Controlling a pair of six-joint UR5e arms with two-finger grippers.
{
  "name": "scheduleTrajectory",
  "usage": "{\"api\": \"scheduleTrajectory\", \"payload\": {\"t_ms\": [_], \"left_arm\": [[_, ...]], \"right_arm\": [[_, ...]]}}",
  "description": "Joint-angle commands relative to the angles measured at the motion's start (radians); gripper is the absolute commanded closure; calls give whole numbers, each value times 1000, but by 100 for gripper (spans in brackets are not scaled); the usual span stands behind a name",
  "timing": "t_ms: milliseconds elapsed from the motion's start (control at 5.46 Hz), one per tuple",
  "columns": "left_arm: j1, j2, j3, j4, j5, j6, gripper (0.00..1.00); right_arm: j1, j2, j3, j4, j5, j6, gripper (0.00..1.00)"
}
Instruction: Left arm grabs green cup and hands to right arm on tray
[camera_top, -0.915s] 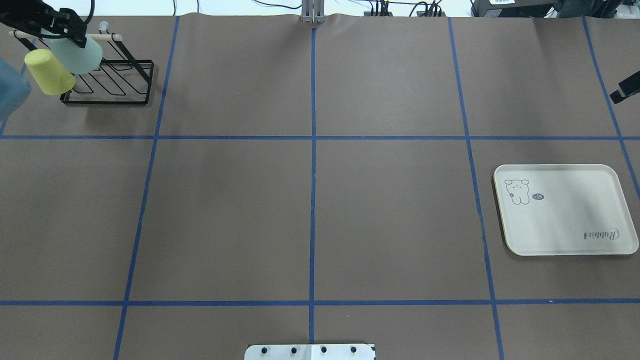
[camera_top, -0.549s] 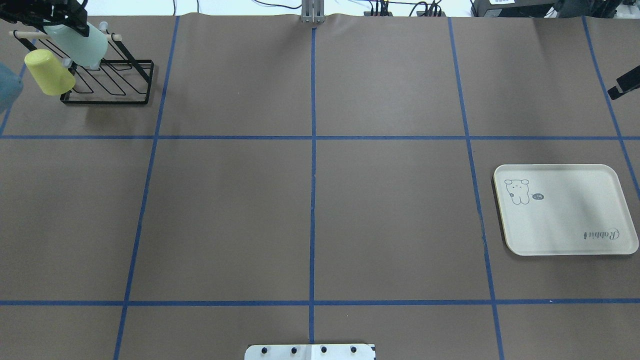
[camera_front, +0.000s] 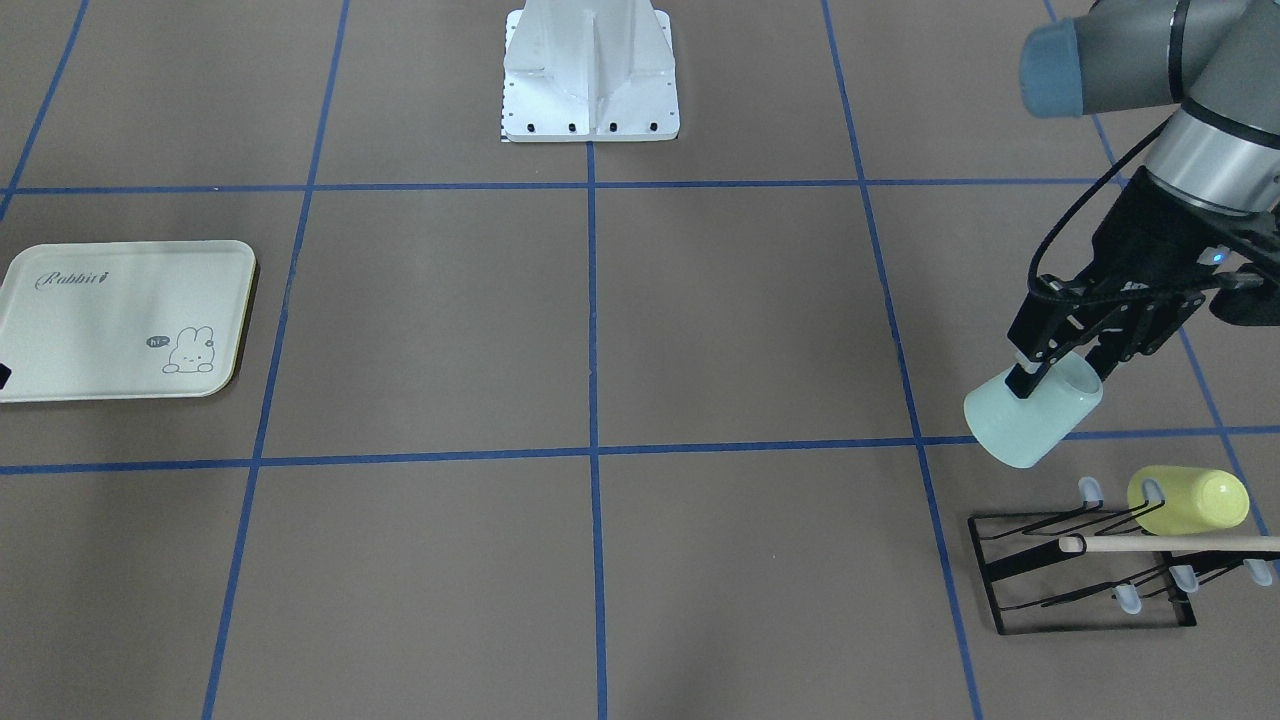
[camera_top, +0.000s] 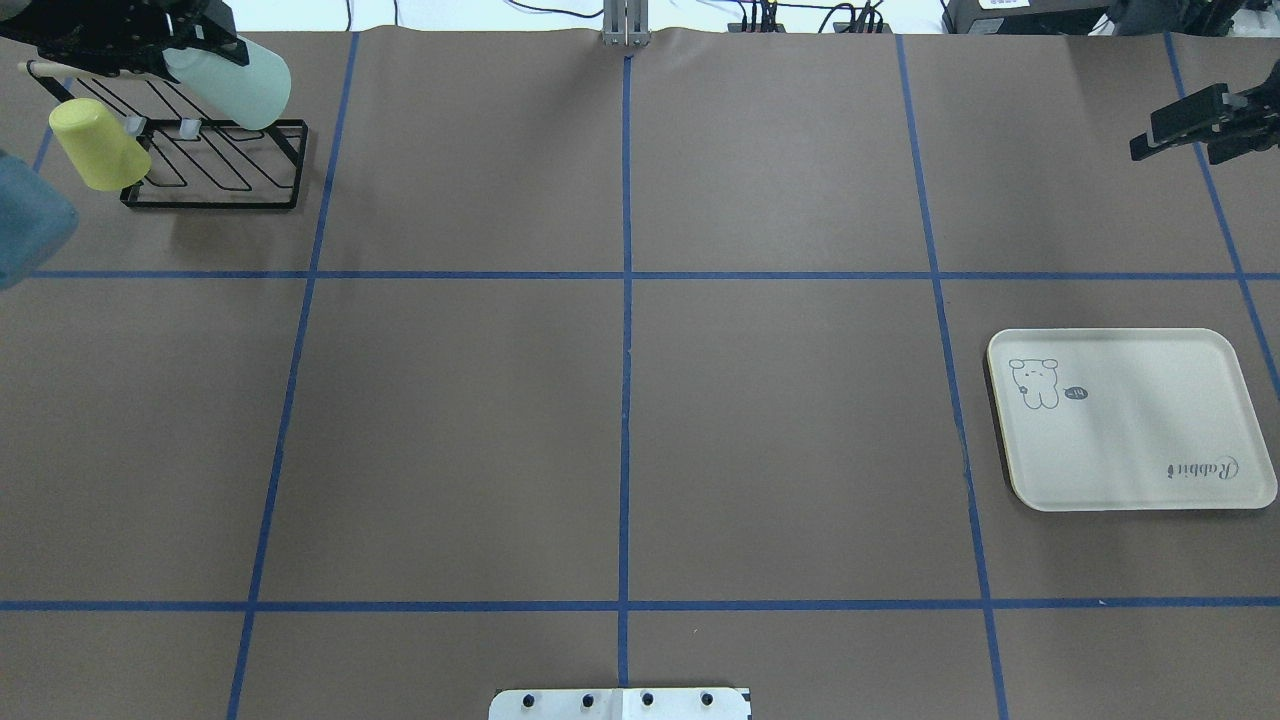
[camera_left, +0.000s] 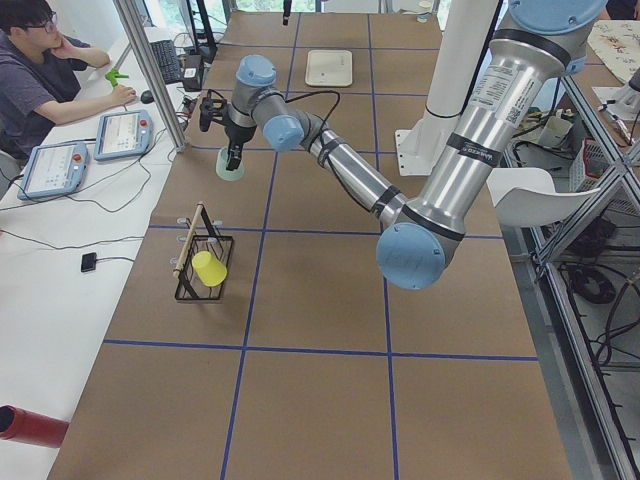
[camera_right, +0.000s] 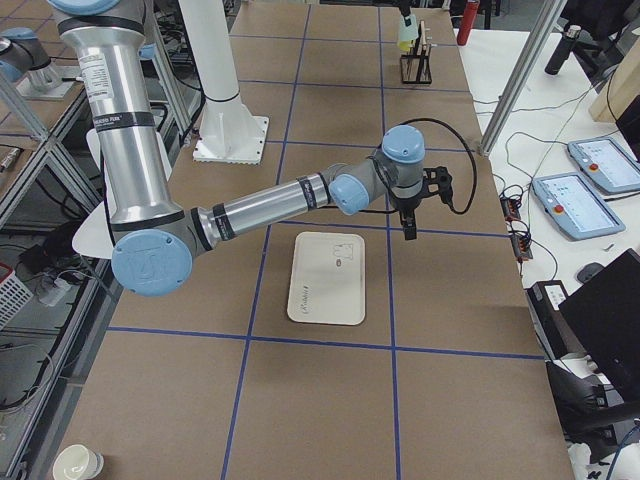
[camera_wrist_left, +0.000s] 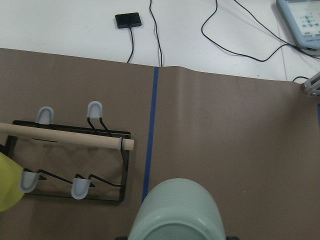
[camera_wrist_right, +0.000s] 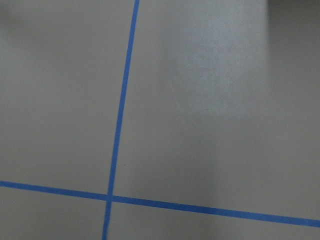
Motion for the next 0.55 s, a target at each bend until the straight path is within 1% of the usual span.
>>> {"api": "scheduleTrajectory", "payload": {"t_ms": [0,183,366], "left_arm": [[72,2,-5,-214,-89,-264,87],[120,0,-5,-384,-90,-419,87],[173,-8,-5,-508,-98,-586,87]], "right_arm": [[-128,32,-23,403,-66,578,0],[-183,81,-20,501,-86,748,0],[-199,103,-23,657,-86,794,1]]}}
